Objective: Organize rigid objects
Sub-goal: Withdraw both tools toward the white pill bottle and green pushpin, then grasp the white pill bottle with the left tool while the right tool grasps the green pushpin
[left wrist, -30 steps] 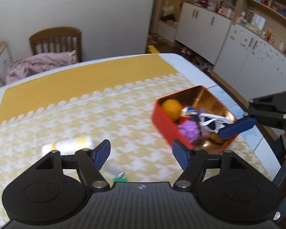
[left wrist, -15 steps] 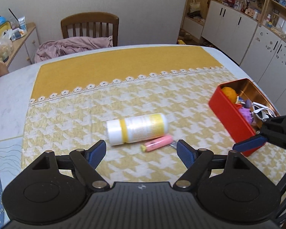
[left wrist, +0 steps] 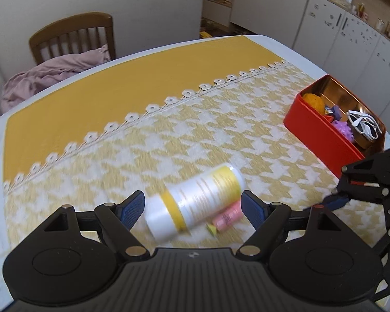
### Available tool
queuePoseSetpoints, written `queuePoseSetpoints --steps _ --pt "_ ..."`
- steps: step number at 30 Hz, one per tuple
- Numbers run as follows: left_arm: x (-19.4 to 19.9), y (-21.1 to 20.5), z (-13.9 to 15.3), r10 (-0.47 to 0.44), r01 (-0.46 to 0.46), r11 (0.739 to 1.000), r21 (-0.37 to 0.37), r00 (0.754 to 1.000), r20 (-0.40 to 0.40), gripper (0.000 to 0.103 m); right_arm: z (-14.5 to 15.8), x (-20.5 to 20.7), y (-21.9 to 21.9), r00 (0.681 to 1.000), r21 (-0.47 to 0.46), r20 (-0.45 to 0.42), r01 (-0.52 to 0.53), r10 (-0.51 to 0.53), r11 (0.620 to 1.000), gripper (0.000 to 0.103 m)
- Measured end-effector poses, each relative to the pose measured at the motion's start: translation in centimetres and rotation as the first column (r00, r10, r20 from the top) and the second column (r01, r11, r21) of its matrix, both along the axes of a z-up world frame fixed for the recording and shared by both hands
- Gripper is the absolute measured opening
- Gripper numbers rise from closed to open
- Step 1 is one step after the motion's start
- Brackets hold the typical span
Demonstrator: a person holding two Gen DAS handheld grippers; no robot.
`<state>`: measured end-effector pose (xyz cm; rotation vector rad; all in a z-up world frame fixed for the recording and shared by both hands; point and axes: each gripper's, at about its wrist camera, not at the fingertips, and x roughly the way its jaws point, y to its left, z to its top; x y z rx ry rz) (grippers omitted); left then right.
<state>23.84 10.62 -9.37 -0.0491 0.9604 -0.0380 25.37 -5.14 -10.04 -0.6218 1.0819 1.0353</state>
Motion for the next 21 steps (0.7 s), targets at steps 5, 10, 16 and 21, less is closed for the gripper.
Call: queuePoseSetpoints --steps 5,10,16,21 --pt "1.9 0.6 -1.5 -0.057 0.057 0.998 -0.017 0.998 -0.028 0.081 -0.8 1.0 0.1 0.999 -0.017 -0.009 0.039 -0.039 0.999 0.049" --pt "3.0 0.5 -2.7 -0.118 0.116 0.993 -0.027 0.991 -0.055 0.081 -1.3 1.4 0.2 0.999 -0.031 -0.007 0.048 -0.048 0.998 0.042" --pt "3.8 0.7 -3.8 -0.139 0.137 0.990 -0.040 0.988 -0.073 0.079 -1.5 1.6 0.6 0.999 -0.030 0.005 0.053 -0.053 0.998 0.038" --pt "4.0 0.8 -3.7 -0.134 0.130 0.989 -0.064 0.989 -0.056 0.063 -1.6 1.5 0.7 0.998 -0.032 0.025 0.056 -0.056 0.998 0.032"
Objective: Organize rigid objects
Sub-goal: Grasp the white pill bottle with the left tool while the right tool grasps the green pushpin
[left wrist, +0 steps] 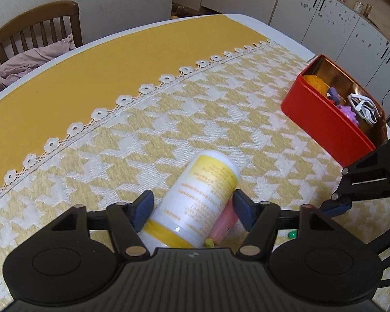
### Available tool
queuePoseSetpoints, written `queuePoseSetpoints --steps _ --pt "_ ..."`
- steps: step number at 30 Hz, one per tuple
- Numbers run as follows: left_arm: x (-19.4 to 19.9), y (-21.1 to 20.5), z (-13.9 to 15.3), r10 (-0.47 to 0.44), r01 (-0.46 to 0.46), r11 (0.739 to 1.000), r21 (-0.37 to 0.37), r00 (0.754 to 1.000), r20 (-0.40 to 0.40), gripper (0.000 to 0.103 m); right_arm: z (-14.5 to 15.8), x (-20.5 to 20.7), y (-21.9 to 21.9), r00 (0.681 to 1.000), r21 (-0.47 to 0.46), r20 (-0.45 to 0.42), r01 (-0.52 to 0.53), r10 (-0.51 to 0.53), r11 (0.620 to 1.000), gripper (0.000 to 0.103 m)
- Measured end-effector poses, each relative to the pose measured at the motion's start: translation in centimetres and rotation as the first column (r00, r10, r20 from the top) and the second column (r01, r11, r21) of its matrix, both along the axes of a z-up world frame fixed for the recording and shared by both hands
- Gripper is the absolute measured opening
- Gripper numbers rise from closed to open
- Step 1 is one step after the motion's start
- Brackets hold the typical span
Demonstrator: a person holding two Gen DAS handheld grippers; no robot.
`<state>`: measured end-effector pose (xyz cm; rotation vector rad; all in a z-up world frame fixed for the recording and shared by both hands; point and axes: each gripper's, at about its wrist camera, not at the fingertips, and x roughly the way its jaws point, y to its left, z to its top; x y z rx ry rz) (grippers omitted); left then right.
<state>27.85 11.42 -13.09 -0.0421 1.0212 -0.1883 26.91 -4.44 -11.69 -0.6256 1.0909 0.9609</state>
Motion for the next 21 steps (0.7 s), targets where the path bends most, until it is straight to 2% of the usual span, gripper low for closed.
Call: queuePoseSetpoints --steps 4,6,9,14,21 --pt "-0.3 0.2 0.1 0.014 -0.014 1.000 -0.012 1.000 0.008 0.056 -0.1 -0.1 -0.2 1.000 -0.005 0.022 0.004 -0.004 1.000 0.023" --pt "-0.5 0.3 0.2 0.025 -0.025 1.000 -0.007 1.000 0.011 0.048 0.0 -0.2 -0.4 1.000 -0.005 0.029 0.006 -0.006 1.000 0.015" --pt "-0.8 0.3 0.3 0.047 -0.047 0.999 0.007 0.999 0.013 0.044 0.1 -0.7 -0.5 0.999 -0.001 0.046 -0.006 0.006 1.000 0.014" --pt "-1.6 0.3 0.6 0.096 -0.096 0.995 0.040 0.995 0.018 0.044 0.4 -1.3 -1.0 1.000 0.003 0.029 -0.010 0.010 1.000 0.014" --pt "-3.1 0.6 1.5 0.173 -0.173 0.985 0.015 0.985 0.003 0.044 2.1 -2.6 -2.1 0.999 0.015 0.003 -0.043 0.043 0.999 0.014"
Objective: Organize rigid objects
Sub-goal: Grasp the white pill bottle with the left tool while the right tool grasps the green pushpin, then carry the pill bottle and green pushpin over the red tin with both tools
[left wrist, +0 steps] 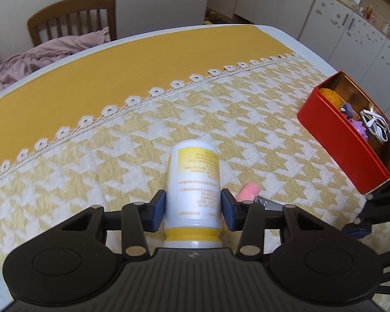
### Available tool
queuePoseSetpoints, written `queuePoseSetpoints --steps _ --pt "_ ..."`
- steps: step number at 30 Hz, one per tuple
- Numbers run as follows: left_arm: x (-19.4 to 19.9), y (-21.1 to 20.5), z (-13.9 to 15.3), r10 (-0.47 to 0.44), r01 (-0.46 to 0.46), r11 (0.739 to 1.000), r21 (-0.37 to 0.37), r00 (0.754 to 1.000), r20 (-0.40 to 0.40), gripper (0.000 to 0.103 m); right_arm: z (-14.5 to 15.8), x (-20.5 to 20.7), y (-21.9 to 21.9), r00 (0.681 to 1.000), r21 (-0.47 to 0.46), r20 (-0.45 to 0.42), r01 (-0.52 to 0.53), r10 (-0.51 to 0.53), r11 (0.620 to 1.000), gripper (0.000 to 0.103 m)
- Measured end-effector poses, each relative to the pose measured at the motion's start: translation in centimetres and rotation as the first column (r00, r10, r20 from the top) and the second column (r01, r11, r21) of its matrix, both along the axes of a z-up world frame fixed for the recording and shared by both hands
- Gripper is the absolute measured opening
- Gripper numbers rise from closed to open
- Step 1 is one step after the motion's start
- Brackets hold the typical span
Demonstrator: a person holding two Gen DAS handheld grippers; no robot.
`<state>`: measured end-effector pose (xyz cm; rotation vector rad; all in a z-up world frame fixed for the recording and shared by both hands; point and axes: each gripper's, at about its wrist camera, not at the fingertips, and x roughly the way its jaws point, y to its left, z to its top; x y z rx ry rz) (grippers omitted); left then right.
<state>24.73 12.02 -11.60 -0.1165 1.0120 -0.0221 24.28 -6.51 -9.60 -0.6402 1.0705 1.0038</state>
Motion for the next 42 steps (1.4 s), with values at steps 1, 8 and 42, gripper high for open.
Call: queuePoseSetpoints --steps 1,8,42 --pt "-0.3 0.1 0.1 0.010 -0.010 1.000 -0.006 1.000 -0.002 0.044 0.4 -0.2 -0.2 1.000 0.004 0.000 -0.004 0.004 1.000 0.014" --pt "-2.5 0.0 1.1 0.064 -0.064 0.998 -0.020 0.998 -0.009 0.044 2.9 -1.4 -1.4 0.999 0.021 0.013 -0.049 0.049 0.999 0.014" --pt "-2.5 -16.0 8.8 -0.006 0.007 1.000 -0.022 0.998 0.062 0.044 9.8 4.3 -14.4 0.995 0.079 0.083 -0.054 0.048 0.995 0.014"
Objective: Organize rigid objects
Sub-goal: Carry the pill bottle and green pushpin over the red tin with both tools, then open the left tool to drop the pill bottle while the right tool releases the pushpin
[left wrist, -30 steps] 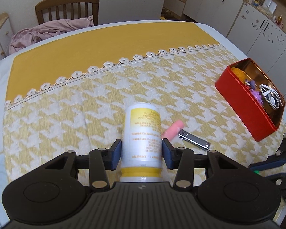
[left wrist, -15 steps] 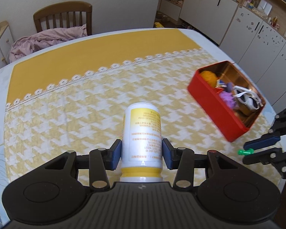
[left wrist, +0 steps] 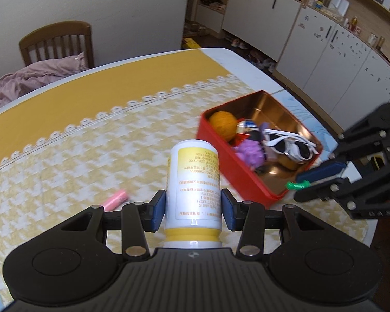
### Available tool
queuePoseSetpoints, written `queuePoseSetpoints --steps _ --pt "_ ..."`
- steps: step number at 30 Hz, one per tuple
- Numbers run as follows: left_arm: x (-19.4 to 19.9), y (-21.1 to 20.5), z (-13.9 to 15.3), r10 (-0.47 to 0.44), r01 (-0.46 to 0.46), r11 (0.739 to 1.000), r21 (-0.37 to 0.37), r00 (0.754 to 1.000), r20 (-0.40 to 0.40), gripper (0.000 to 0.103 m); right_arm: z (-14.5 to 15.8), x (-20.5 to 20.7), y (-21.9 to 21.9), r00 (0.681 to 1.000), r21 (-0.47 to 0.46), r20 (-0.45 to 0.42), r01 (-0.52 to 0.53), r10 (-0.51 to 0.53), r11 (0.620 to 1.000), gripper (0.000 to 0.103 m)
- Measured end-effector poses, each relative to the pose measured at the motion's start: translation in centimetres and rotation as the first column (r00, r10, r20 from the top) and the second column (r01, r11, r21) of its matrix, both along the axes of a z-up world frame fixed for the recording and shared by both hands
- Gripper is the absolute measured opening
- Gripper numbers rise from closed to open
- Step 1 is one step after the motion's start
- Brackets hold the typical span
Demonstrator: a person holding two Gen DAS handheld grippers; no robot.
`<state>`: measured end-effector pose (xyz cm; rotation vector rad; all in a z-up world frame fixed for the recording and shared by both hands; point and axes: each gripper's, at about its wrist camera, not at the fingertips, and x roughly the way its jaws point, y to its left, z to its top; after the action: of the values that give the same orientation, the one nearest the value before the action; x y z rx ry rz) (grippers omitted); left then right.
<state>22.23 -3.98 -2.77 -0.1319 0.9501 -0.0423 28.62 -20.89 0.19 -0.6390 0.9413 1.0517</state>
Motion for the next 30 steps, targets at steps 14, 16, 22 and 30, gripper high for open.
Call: queuePoseSetpoints --steps 14,16,22,30 --pt "5.2 -8.1 -0.6 -0.102 0.102 0.995 0.003 0.994 -0.031 0.044 -0.5 7.9 -4.5 0.997 -0.036 0.052 0.059 -0.057 0.998 0.014" --pt "6.1 -8.9 -0.8 -0.110 0.110 0.994 0.006 0.993 -0.038 0.044 -0.7 9.1 -4.9 0.996 -0.039 0.064 0.067 -0.064 0.997 0.014" --pt "8.6 -11.2 -1.9 -0.133 0.134 0.991 0.014 0.989 -0.071 0.044 -2.1 12.5 -5.1 0.996 -0.056 0.060 0.074 -0.071 0.996 0.014" --pt "10.8 -12.7 -3.8 -0.127 0.133 0.990 0.041 0.985 -0.117 0.044 -4.6 15.4 -3.2 0.999 -0.106 0.044 0.034 -0.029 0.994 0.014"
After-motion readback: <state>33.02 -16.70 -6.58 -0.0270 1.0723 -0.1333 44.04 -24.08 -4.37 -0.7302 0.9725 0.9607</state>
